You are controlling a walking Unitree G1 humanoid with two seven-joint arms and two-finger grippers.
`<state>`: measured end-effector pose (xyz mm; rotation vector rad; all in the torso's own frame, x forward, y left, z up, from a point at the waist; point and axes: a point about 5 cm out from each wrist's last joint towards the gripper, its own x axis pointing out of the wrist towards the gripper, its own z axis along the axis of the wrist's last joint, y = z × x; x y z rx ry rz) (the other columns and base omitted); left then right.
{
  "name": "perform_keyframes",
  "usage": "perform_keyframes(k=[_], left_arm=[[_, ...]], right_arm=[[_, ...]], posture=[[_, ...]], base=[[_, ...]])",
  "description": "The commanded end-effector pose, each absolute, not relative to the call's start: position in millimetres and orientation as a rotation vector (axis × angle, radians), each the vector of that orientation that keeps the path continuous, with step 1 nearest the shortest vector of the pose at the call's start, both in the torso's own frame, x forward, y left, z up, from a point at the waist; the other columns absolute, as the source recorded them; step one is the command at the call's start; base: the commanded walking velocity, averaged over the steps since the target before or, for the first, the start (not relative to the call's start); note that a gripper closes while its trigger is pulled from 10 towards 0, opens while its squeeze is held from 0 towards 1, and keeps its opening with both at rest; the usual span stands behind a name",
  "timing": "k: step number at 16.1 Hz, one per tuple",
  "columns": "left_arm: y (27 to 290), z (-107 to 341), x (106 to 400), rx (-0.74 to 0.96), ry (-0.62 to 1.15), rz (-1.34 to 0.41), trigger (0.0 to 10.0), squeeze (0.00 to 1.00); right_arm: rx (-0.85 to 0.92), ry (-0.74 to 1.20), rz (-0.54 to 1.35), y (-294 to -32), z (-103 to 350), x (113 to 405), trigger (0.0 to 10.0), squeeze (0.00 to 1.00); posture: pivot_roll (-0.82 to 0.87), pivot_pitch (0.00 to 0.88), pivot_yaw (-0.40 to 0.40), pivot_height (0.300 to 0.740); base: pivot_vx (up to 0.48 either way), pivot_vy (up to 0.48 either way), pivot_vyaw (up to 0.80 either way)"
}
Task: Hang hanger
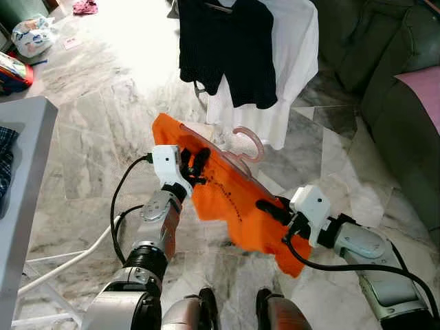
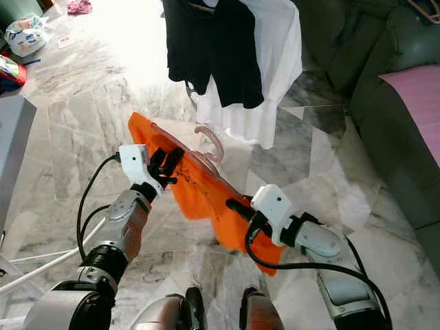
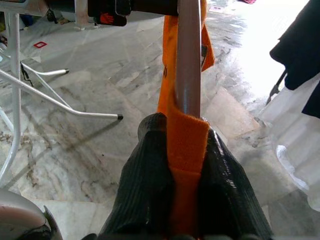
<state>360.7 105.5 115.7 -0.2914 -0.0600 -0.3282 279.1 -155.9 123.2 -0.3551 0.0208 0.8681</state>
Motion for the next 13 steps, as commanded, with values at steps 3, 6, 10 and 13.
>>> perform_keyframes(k=[3, 6, 10, 13], left_arm=[[120.1, 112.7, 361.4, -0.298, -0.044, -0.286, 10.0, 0.00], [107.9, 106.5, 357.5, -0.406, -0.012, -0.334, 10.0, 1.00], [106.6, 114.9, 359.1, -0.397, -0.060, -0.319, 10.0, 0.62], [109.8, 128.6, 357.0, -0.185, -0.164, -0.368, 10.0, 0.00]], right_arm=[[-0.356, -0.015, 0.871, -155.3, 128.2, 276.8, 10.0, 0.00], [-0.356, -0.016, 0.865, -156.2, 128.4, 275.9, 10.0, 0.00], [-0.357, -0.013, 0.848, -160.6, 128.4, 275.0, 10.0, 0.00], [-0.370, -0.029, 0.817, -162.6, 131.6, 279.1, 10.0, 0.00]], posture=[[-0.12, 0.258, 0.082, 0.740], [-0.13, 0.257, 0.082, 0.740], [-0.13, 0.255, 0.080, 0.740], [-0.13, 0.257, 0.083, 0.740]], base=[[0.000, 0.000, 0.00], [0.000, 0.000, 0.00], [0.000, 0.000, 0.00], [0.000, 0.000, 0.00]])
